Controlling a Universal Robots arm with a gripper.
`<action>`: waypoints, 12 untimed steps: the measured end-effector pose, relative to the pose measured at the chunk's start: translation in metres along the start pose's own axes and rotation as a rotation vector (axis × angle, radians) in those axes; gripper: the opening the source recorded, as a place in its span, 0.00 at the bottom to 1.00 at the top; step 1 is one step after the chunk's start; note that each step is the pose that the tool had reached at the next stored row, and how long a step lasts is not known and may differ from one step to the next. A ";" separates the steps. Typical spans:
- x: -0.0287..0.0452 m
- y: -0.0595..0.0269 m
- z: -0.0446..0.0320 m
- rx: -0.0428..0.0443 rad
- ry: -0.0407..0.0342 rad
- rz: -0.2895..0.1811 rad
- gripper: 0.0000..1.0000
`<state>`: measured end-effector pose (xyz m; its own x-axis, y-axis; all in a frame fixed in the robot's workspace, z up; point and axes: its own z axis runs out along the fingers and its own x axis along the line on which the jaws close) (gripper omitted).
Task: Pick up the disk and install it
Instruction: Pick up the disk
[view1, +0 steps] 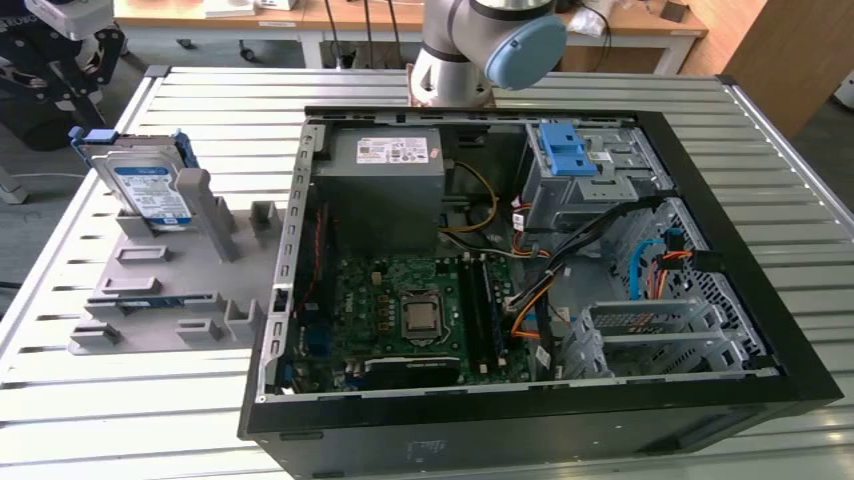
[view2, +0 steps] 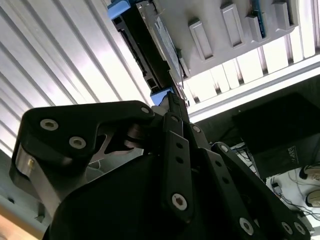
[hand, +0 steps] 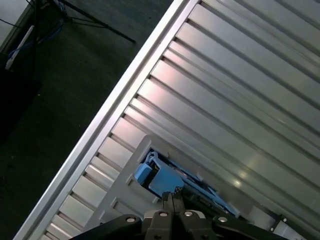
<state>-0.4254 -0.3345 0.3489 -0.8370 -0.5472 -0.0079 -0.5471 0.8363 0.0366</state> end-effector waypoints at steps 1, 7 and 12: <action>0.0000 0.0000 0.0000 -0.0001 0.0005 -0.011 0.11; 0.0000 0.0000 0.0001 -0.0006 0.0030 -0.078 0.11; 0.0000 0.0000 0.0002 -0.0011 0.0049 -0.132 0.11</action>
<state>-0.4254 -0.3346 0.3488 -0.7578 -0.6525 -0.0078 -0.6523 0.7571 0.0367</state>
